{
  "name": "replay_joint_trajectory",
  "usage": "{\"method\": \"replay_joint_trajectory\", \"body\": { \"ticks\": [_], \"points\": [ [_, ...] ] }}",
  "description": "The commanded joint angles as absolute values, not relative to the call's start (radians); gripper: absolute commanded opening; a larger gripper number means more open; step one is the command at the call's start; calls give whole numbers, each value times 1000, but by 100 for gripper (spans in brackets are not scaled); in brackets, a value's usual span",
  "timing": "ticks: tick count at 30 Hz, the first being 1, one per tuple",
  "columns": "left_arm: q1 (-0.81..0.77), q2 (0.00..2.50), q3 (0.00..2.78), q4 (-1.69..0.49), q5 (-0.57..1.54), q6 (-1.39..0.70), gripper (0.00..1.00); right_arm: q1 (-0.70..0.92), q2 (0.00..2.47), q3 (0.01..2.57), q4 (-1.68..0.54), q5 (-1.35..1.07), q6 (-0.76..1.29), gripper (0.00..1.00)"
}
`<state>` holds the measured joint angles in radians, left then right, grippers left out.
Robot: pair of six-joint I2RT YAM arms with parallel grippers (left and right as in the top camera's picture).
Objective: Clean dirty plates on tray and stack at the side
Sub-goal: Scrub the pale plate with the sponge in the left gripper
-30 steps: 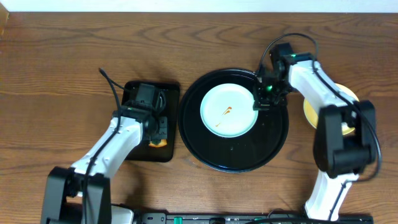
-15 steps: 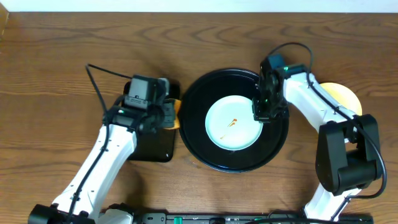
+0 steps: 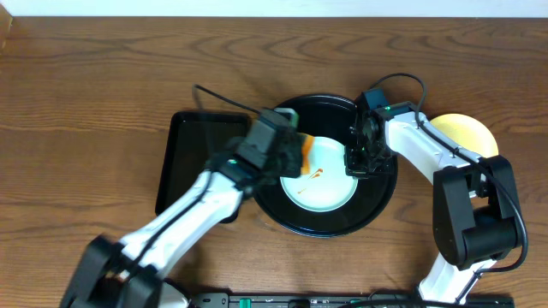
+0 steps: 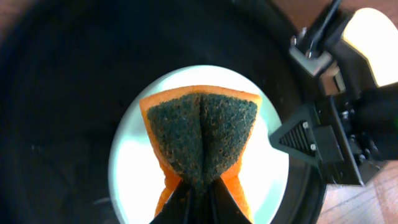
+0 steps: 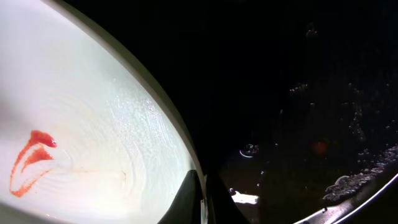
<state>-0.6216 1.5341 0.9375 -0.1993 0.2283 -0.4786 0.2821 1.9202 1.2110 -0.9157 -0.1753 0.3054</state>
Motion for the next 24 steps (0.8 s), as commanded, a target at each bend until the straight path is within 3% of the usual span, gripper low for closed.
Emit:
{"method": "replay_joint_trajectory", "body": {
  "ticks": [1,12,18,24],
  "points": [
    [-681,1629,954,-136,213,-593,8,295,1925,1197,-915,-170,321,1],
    [-757,1832,954,13,204,-606,8,295,1925,1196,-916,-189,321,1],
    [-720,1847,954,-118,34,-578,8,295,1925,1196,-916,-192,321,1],
    [-636,1829,955,-291,14,-542,7,295,1925,1196,-916,-192,321,1]
  ]
}}
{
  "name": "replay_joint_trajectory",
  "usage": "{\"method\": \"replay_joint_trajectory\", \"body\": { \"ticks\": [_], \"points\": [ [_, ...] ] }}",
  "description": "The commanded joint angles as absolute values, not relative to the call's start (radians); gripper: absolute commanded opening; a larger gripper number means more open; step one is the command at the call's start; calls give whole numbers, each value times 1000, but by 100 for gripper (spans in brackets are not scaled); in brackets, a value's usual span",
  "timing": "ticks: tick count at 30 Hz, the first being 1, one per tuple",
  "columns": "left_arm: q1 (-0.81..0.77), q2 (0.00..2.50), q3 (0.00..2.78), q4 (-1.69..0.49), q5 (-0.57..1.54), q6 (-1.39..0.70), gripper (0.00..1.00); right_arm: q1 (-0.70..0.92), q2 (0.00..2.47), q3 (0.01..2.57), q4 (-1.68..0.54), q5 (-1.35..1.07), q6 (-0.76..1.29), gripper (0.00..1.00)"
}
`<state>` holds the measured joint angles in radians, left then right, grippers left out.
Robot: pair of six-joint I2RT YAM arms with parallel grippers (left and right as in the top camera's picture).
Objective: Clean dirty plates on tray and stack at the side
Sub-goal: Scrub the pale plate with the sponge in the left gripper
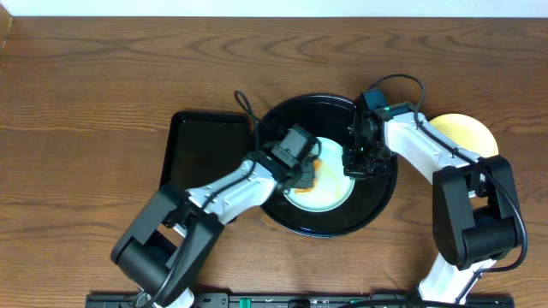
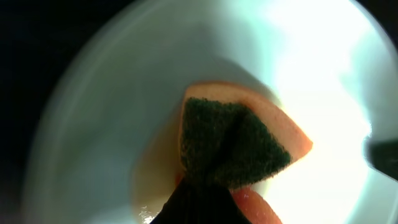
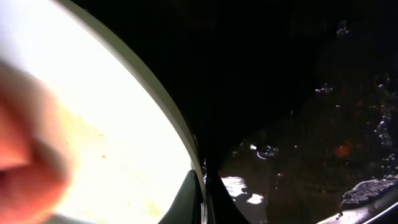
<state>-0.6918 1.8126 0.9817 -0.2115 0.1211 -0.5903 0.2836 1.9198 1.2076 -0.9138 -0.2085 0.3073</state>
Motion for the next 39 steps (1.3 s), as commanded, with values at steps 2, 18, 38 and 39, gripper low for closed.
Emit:
{"method": "replay_joint_trajectory", "body": {
  "ticks": [2,18,38,39],
  "points": [
    [-620,1795,962,-335,14,-463,7,295,1925,1196,-916,-192,321,1],
    [-622,1590,1047,-417,125,-487,8,295,1925,1196,-915,-192,321,1],
    [-700,1820,1045,-430,-158,-432,7,295,1925,1196,-915,-191,321,1],
    [-687,1814,1047,-430,-175,-421,7,295,1925,1196,-915,-191,321,1]
  ]
}}
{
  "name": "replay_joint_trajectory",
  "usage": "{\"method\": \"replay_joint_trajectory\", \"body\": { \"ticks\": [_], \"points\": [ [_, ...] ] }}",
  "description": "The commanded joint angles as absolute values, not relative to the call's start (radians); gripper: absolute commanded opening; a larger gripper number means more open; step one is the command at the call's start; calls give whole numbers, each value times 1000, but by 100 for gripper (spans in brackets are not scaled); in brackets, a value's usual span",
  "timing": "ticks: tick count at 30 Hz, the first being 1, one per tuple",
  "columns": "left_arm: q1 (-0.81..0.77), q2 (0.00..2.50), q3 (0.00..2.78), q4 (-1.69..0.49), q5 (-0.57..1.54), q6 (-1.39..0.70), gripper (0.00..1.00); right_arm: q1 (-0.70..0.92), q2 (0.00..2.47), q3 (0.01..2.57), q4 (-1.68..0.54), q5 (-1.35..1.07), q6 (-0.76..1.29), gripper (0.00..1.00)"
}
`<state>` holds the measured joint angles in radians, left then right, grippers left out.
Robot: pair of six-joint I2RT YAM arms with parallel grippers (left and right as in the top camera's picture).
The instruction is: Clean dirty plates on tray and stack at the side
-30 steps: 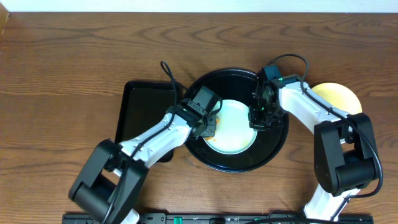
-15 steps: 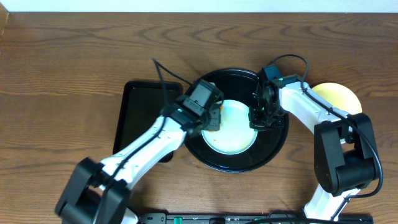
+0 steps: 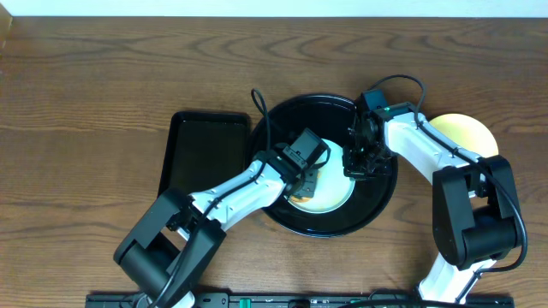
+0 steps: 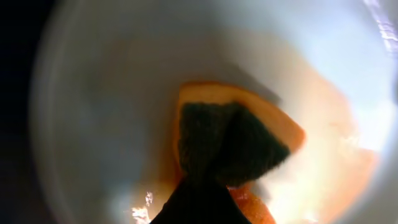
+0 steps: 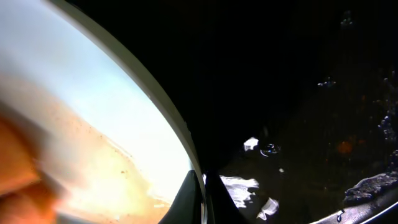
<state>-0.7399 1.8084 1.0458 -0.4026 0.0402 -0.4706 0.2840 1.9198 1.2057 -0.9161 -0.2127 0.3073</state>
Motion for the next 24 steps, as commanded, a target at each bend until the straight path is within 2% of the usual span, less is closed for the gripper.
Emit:
{"method": "replay_joint_trajectory", "body": {
  "ticks": [1,10,15,24],
  "points": [
    [-668,1805,1052,-429,-176,-405,7,295,1925,1196,-915,-191,321,1],
    [-570,1639,1121,-439,-123,-345,7,295,1925,1196,-916,-191,321,1],
    [-521,1545,1121,-517,-117,-345,8,295,1925,1196,-915,-191,317,1],
    [-333,1555,1089,-617,-112,-344,8,295,1925,1196,-915,-191,317,1]
  ]
}}
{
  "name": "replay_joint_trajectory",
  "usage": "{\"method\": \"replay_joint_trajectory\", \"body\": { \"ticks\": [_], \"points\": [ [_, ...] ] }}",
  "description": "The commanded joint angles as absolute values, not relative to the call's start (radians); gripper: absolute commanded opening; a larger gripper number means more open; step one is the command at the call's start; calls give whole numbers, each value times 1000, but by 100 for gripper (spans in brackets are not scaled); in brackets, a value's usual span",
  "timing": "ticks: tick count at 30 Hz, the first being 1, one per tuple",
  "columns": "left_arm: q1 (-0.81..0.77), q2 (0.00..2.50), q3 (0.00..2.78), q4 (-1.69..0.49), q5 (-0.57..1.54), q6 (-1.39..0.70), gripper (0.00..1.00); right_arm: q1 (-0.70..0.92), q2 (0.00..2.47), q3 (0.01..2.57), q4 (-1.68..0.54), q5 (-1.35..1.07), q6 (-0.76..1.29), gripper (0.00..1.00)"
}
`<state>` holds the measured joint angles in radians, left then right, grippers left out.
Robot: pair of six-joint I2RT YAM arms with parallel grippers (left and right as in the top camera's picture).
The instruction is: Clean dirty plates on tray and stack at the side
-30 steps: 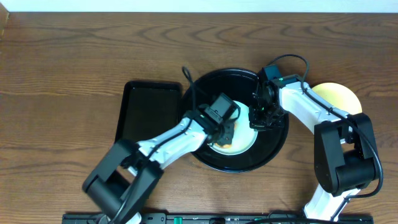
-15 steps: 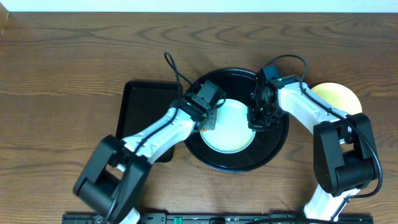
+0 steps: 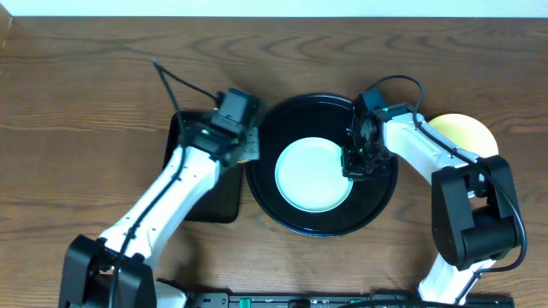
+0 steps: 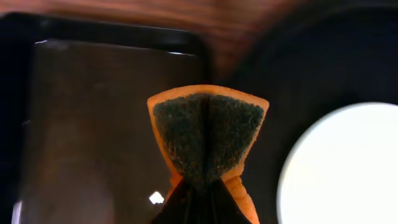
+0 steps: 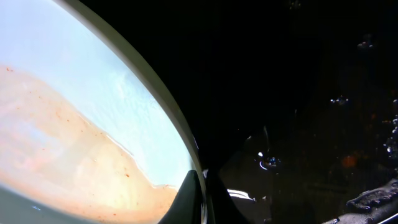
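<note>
A pale blue plate (image 3: 313,174) lies in a black basin (image 3: 384,195). My right gripper (image 3: 353,165) is shut on the plate's right rim (image 5: 186,140); a thin orange film of liquid covers the plate's lower part (image 5: 68,162). My left gripper (image 3: 242,147) is shut on a folded orange sponge (image 4: 207,134) with a dark green scrubbing face, held above the right side of the black tray (image 3: 190,154), at the basin's left edge. The plate (image 4: 339,168) shows at the right of the left wrist view.
A yellow plate (image 3: 467,133) lies on the wooden table at the right, behind my right arm. The black tray (image 4: 93,124) holds no plates. A black cable rises from the left wrist toward the table's far side.
My left gripper has moved with the sponge from the plate's middle to the left, over the tray's right side. The plate now shows bare from above. My right gripper still grips the rim.
The plate had a red sauce smear, with the sponge held over its left edge. Then the sponge was pressed on the plate, and later on its lower middle amid orange liquid. Now the smear is gone and the sponge is off the plate. The right gripper held the rim throughout.
</note>
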<state>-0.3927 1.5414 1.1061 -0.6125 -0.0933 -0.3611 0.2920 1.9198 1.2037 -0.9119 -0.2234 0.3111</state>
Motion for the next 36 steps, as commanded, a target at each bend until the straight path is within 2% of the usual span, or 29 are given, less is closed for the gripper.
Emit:
{"method": "replay_joint_trajectory", "body": {
  "ticks": [1,7,12,17,19,21,22,25,28,31,36],
  "points": [
    [-306,1563,1082,-617,-112,-344,8,295,1925,1196,-915,-191,317,1],
    [-189,1623,1057,-609,-112,-344,8,295,1925,1196,-915,-191,317,1],
    [-159,1691,1056,-603,-107,-327,8,295,1925,1196,-916,-192,317,1],
    [-160,1725,1056,-590,110,-105,8,295,1925,1196,-912,-192,318,1],
    [-160,1725,1056,-598,139,-46,17,295,1925,1196,-908,-192,318,1],
    [-160,1724,1056,-605,138,-25,59,295,1925,1196,-903,-192,318,1],
    [-159,1724,1056,-606,128,-26,74,295,1925,1196,-900,-192,318,1],
    [-159,1721,1059,-618,116,-38,75,295,1925,1196,-892,-192,318,3],
    [-159,1697,1065,-645,117,-46,76,295,1925,1196,-859,-192,318,15],
    [-165,1640,1067,-669,116,-57,76,295,1925,1196,-806,-191,316,23],
    [-173,1519,1067,-685,116,-107,77,296,1927,1193,-727,-192,313,21]
  ]
}}
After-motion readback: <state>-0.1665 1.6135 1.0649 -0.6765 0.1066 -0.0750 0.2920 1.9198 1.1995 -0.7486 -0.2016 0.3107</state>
